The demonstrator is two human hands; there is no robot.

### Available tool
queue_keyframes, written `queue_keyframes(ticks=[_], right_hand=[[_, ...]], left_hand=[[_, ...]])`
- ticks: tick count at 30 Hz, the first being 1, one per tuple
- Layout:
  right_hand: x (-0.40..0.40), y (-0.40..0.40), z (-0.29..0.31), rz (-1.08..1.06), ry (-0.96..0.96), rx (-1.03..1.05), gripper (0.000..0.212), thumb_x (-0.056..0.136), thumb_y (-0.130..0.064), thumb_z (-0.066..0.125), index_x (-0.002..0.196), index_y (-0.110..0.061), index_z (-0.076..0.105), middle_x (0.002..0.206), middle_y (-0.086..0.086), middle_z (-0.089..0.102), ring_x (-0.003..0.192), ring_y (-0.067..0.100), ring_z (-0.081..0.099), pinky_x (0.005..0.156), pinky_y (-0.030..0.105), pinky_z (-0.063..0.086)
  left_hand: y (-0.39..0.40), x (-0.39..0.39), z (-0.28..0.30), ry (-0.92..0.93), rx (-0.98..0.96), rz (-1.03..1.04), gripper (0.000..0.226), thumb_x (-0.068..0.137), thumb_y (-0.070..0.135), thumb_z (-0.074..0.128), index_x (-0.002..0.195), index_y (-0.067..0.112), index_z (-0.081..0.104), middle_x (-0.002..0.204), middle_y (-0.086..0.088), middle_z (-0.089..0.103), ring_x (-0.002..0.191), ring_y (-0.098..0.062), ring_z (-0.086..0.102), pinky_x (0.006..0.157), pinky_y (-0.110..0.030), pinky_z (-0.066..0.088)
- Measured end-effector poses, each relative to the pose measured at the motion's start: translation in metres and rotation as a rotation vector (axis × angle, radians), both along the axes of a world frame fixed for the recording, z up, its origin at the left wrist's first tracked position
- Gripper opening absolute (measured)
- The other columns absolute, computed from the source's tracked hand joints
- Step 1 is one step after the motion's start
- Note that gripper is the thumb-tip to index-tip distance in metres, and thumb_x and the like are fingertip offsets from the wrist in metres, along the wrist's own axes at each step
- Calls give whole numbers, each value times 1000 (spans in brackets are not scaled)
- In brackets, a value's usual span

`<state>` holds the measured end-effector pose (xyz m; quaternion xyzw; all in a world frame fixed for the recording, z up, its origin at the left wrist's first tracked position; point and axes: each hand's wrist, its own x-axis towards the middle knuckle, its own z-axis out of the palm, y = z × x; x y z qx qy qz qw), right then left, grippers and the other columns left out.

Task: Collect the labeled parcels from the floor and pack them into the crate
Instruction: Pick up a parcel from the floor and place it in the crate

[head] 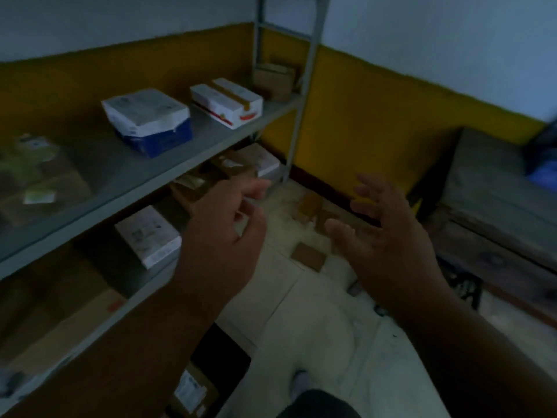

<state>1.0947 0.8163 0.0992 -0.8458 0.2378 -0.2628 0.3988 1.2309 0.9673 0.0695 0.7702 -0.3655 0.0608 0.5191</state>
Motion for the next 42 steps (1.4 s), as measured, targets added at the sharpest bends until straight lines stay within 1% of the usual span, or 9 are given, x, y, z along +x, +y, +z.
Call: queue_keyframes(ticks=[4, 8, 14, 19, 22, 28, 33, 37, 42], right_hand=[[-22, -33, -7, -113, 40, -11, 68, 73, -64, 62, 134, -47, 38, 135, -21, 48, 119, -6, 50, 89, 32, 51], [-38, -84, -16, -180, 102, -15, 76, 69, -62, 64, 137, -45, 34, 140, -19, 45, 119, -5, 49, 87, 26, 48], [-29, -191, -26, -100, 250, 98, 95, 66, -54, 78, 143, -53, 23, 150, -17, 37, 122, 1, 47, 95, 35, 52], [-9, -273, -33, -48, 214, 136, 94, 62, -60, 75, 141, -53, 26, 149, -17, 38, 122, 2, 49, 92, 33, 52], [5, -315, -40, -16, 201, 182, 95, 59, -62, 75, 140, -54, 26, 150, -15, 37, 126, 5, 47, 94, 41, 53], [42, -361, -64, 5, 177, 351, 102, 50, -69, 75, 139, -56, 26, 151, -11, 37, 127, 12, 47, 94, 48, 53], [91, -394, -74, -19, 182, 342, 106, 44, -74, 71, 139, -56, 26, 152, -10, 36, 126, 13, 49, 91, 47, 55], [141, -434, -84, -37, 204, 298, 108, 42, -76, 69, 139, -58, 25, 150, -12, 37, 119, 6, 50, 78, 26, 54], [231, -491, -111, -123, 180, 292, 94, 65, -53, 82, 139, -60, 23, 146, -18, 37, 117, 1, 45, 52, 7, 47]], left_hand=[[-50, -2, -6, -20, 5, -137, 30, 93, 12, 56, 110, 36, 58, 96, 28, 53, 92, 8, 55, 76, -4, 41], [-107, -4, -17, 56, 48, -239, 31, 94, 9, 58, 113, 34, 58, 98, 30, 54, 97, 21, 52, 75, -1, 42], [-214, 14, -21, 116, 127, -194, 27, 92, 20, 60, 115, 35, 60, 103, 19, 60, 95, 8, 54, 70, -10, 41], [-291, 23, -24, 110, 159, -146, 31, 90, 21, 61, 118, 34, 58, 106, 16, 61, 94, 8, 54, 69, -11, 40], [-322, 31, -30, 127, 192, -116, 31, 89, 23, 61, 115, 39, 54, 105, 18, 59, 93, 11, 54, 69, -14, 41], [-363, 52, -37, 127, 297, -160, 33, 90, 22, 62, 116, 40, 54, 107, 22, 55, 95, 11, 52, 71, -17, 45], [-414, 99, -53, 128, 254, -187, 38, 88, 24, 64, 121, 40, 54, 109, 21, 56, 95, 9, 53, 71, -14, 44], [-459, 161, -76, 134, 259, -220, 41, 85, 27, 66, 122, 38, 55, 106, 23, 56, 94, 8, 54, 66, -7, 42], [-518, 274, -104, 134, 322, -285, 42, 85, 20, 66, 121, 39, 56, 104, 23, 58, 92, 7, 55, 67, -12, 40]])
